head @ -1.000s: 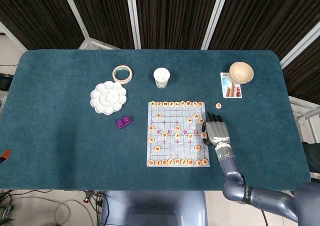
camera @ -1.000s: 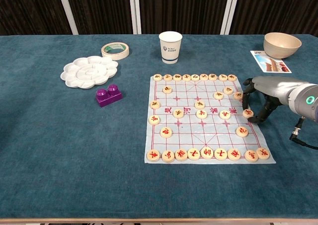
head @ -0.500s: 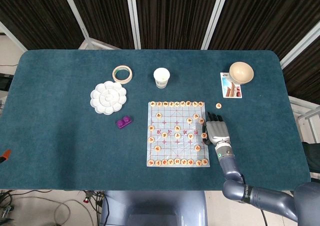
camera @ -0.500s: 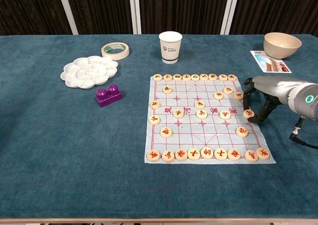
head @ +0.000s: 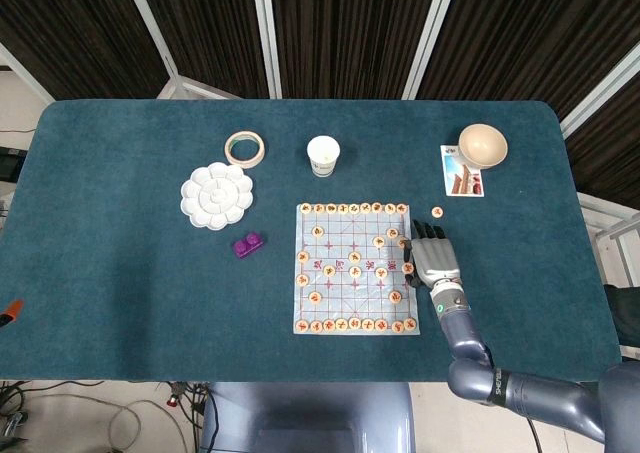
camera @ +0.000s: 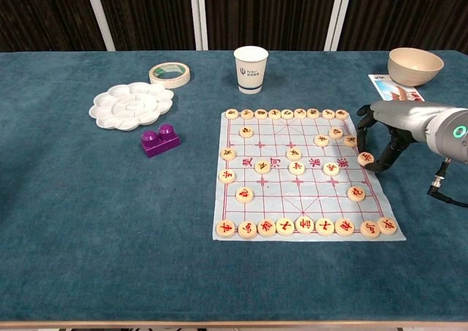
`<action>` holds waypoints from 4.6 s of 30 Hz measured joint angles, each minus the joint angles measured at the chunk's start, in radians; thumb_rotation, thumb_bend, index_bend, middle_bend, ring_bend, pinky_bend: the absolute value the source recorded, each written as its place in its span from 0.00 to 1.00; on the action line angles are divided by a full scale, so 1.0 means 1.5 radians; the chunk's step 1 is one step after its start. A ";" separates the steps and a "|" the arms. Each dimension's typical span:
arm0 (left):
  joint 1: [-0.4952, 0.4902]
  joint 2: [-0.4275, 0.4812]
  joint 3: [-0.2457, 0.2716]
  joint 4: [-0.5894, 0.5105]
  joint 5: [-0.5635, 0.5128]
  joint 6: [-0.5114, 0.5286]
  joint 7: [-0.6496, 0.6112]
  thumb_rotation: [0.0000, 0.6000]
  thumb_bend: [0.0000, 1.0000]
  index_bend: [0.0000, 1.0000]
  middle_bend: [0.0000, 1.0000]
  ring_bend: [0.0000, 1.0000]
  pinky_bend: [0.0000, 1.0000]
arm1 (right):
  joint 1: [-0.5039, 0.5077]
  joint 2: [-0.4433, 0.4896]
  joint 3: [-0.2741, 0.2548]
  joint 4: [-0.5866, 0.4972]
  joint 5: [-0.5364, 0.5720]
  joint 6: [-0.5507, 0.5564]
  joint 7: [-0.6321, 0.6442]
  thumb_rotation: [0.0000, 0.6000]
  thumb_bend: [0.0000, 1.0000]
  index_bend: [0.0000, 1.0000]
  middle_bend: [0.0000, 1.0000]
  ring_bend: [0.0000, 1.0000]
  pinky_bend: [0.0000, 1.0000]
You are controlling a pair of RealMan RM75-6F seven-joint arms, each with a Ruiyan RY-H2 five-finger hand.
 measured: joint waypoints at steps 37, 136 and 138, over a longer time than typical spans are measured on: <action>0.000 0.002 -0.002 0.001 -0.004 -0.001 -0.002 1.00 0.00 0.12 0.00 0.00 0.00 | 0.076 -0.032 0.009 0.063 0.124 -0.019 -0.063 1.00 0.38 0.53 0.00 0.00 0.09; -0.003 -0.003 0.001 0.003 -0.009 -0.012 0.001 1.00 0.00 0.13 0.00 0.00 0.00 | -0.421 0.225 -0.195 -0.097 -0.560 0.487 0.365 1.00 0.38 0.19 0.00 0.00 0.09; -0.004 -0.002 0.000 0.001 -0.016 -0.016 0.004 1.00 0.00 0.13 0.00 0.00 0.00 | -0.429 0.211 -0.195 -0.069 -0.570 0.489 0.352 1.00 0.38 0.19 0.00 0.00 0.09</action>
